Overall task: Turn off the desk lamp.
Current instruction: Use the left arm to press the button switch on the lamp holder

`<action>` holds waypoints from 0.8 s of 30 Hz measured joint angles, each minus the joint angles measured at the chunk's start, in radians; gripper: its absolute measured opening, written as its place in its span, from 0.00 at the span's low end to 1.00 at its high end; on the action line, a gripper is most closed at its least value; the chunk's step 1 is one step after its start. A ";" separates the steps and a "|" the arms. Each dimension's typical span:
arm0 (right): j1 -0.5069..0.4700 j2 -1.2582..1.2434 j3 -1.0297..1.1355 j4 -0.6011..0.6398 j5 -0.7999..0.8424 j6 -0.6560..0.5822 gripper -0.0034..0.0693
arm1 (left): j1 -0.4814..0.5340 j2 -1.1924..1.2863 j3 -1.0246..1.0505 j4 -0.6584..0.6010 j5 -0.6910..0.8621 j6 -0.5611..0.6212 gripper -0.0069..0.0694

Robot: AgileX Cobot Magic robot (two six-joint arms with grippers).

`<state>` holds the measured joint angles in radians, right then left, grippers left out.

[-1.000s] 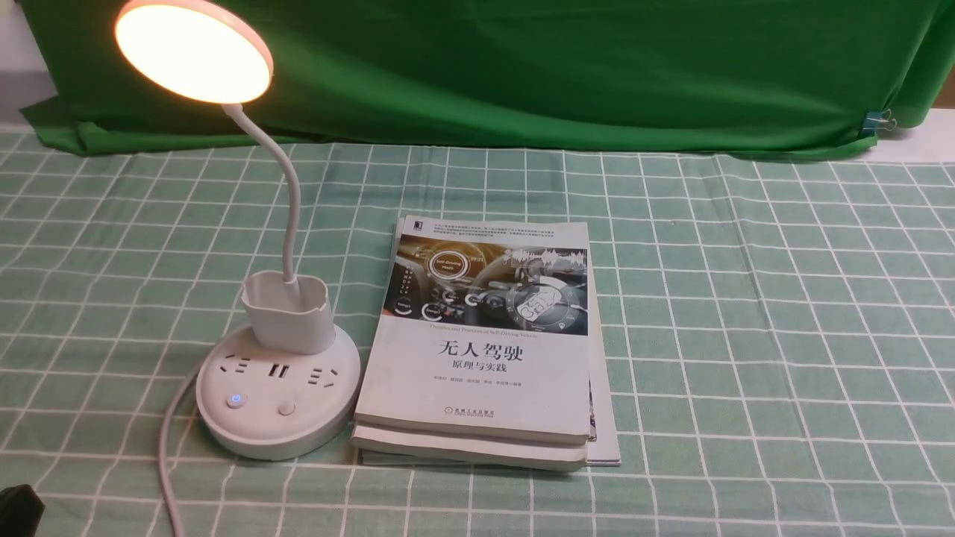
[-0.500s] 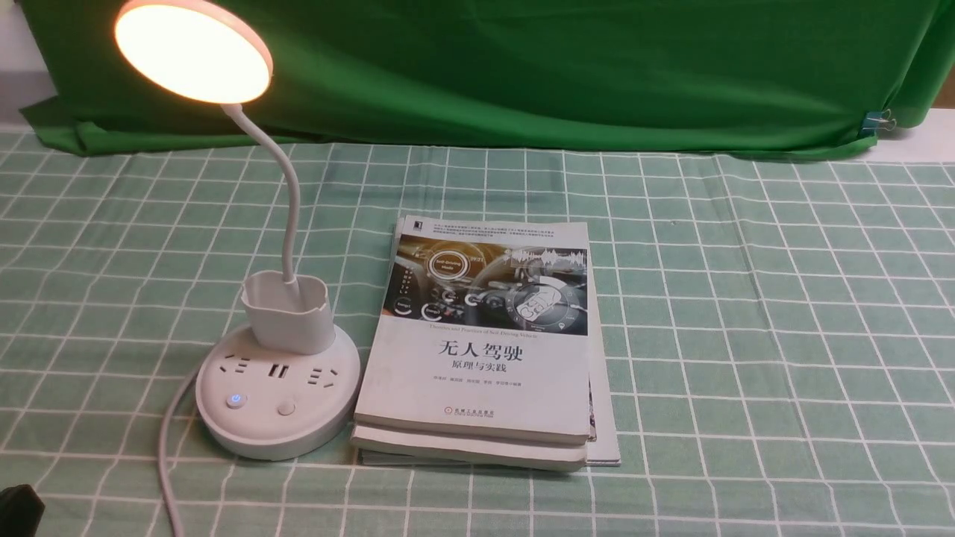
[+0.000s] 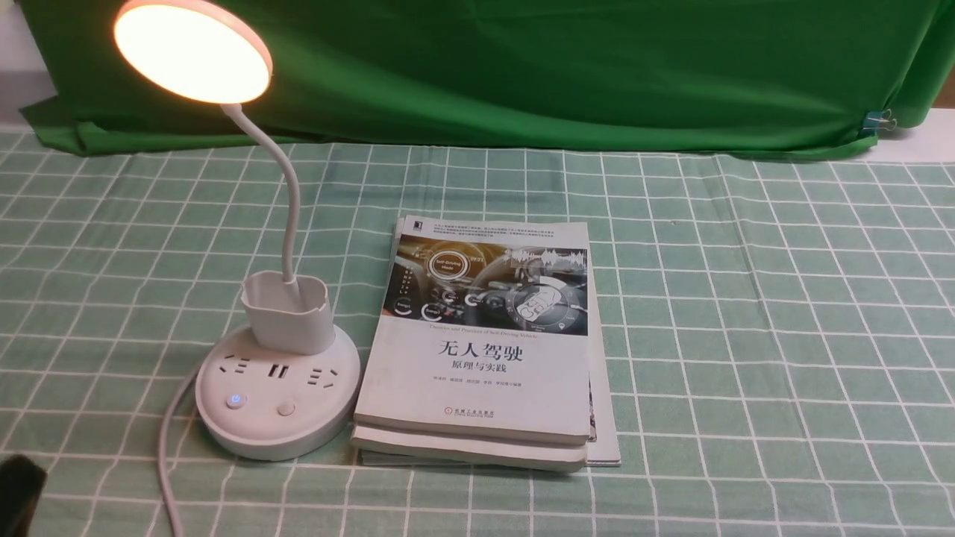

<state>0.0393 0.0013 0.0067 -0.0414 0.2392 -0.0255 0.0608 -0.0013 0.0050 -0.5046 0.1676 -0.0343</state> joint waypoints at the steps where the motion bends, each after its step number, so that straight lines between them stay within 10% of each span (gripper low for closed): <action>1: 0.000 0.000 0.000 0.000 0.000 0.000 0.38 | 0.000 0.000 0.000 -0.078 -0.028 -0.011 0.09; 5: 0.000 0.000 0.000 0.000 0.000 0.000 0.38 | 0.000 0.000 0.000 -0.282 -0.111 -0.015 0.09; 14: 0.000 0.000 0.000 0.000 0.000 0.000 0.38 | 0.000 0.001 0.000 -0.257 -0.216 0.034 0.09; 24: 0.000 0.000 0.000 0.000 0.000 0.000 0.38 | 0.000 0.465 -0.348 0.002 0.342 0.048 0.09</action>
<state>0.0393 0.0013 0.0067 -0.0414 0.2392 -0.0255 0.0608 0.4639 -0.3432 -0.5028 0.5098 0.0138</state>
